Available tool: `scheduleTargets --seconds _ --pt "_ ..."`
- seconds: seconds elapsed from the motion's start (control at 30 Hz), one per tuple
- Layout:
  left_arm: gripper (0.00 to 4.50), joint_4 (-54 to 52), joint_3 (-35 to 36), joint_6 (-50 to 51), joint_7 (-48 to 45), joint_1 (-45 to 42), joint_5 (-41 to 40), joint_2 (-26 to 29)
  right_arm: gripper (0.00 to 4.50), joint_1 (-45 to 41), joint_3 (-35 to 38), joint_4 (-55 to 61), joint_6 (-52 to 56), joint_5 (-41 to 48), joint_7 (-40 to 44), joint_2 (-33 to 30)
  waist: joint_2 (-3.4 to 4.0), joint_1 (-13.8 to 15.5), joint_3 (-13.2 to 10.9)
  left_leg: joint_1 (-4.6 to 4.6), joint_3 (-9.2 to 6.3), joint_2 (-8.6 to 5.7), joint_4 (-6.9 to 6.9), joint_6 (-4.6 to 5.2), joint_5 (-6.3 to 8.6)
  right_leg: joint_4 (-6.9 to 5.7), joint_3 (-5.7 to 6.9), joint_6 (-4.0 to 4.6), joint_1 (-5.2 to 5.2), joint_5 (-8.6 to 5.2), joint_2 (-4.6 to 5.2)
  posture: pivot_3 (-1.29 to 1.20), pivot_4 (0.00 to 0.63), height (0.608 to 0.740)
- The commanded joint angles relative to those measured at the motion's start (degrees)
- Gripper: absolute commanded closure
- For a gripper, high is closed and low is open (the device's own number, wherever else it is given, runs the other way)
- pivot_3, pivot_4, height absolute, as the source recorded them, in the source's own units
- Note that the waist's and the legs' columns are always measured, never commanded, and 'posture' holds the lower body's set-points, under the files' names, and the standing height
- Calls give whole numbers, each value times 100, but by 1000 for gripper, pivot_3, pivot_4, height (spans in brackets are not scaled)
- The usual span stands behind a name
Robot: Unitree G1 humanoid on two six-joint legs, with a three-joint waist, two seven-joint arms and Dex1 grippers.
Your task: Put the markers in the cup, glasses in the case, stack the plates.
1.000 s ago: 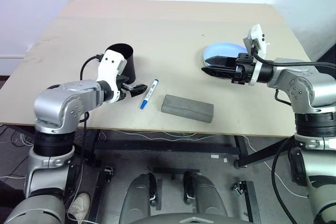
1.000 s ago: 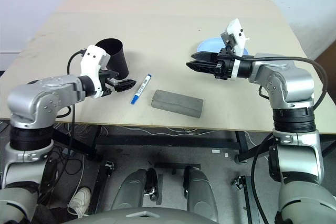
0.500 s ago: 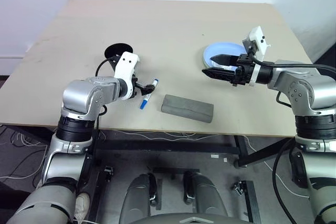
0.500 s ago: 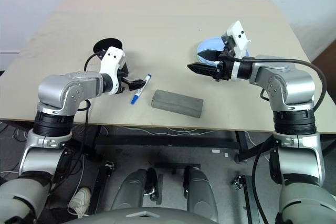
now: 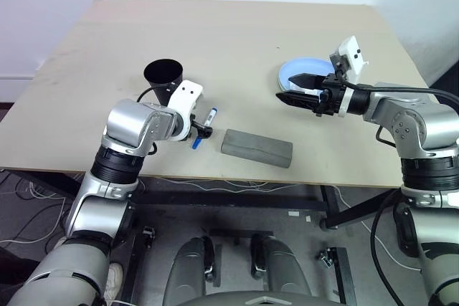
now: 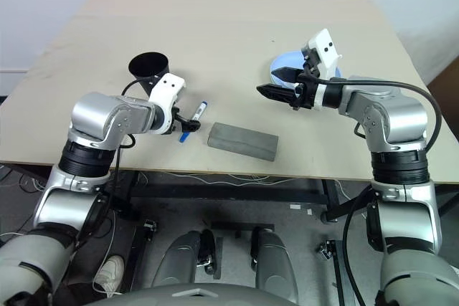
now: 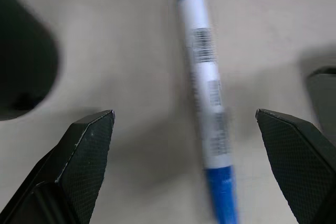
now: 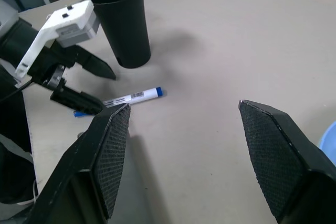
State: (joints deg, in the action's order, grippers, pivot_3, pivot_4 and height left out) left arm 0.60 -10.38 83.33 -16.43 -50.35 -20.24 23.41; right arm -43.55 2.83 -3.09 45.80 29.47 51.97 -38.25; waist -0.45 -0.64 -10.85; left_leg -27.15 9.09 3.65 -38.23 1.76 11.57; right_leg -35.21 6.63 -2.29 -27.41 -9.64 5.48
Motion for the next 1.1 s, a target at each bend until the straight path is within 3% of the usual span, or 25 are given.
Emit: scheduleTargets --seconds 0.03,0.5,0.77,0.87,1.1 --pt "0 -128 245 78 45 -123 49 -121 1027 -96 85 74 -94 8 -9 -2 0 0 0 0 0 0 0 0 0 0 0 0 0 0 0 0 150 710" --pt "0 382 639 726 276 -234 196 -510 1027 -160 11 -87 -112 -125 -11 -10 0 -7 0 6 -1 0 -2 1 -1 -3 0 -1 6 0 -2 0 150 710" --pt "0 291 368 866 170 -214 136 -430 1027 -150 15 -89 -40 -140 -48 2 0 -15 0 16 0 1 -2 0 0 -5 -1 0 12 0 -2 0 150 710" --pt "573 255 388 907 154 -197 130 -446 984 -122 8 -94 -41 -160 -75 5 0 -13 0 16 -1 1 -2 0 0 -5 -1 0 12 0 -2 0 150 710" --pt "2980 278 509 917 104 -168 60 -408 984 -110 -54 -140 -49 -229 -138 14 0 4 0 14 -1 -2 -2 0 0 -4 -1 0 11 0 2 0 150 710"
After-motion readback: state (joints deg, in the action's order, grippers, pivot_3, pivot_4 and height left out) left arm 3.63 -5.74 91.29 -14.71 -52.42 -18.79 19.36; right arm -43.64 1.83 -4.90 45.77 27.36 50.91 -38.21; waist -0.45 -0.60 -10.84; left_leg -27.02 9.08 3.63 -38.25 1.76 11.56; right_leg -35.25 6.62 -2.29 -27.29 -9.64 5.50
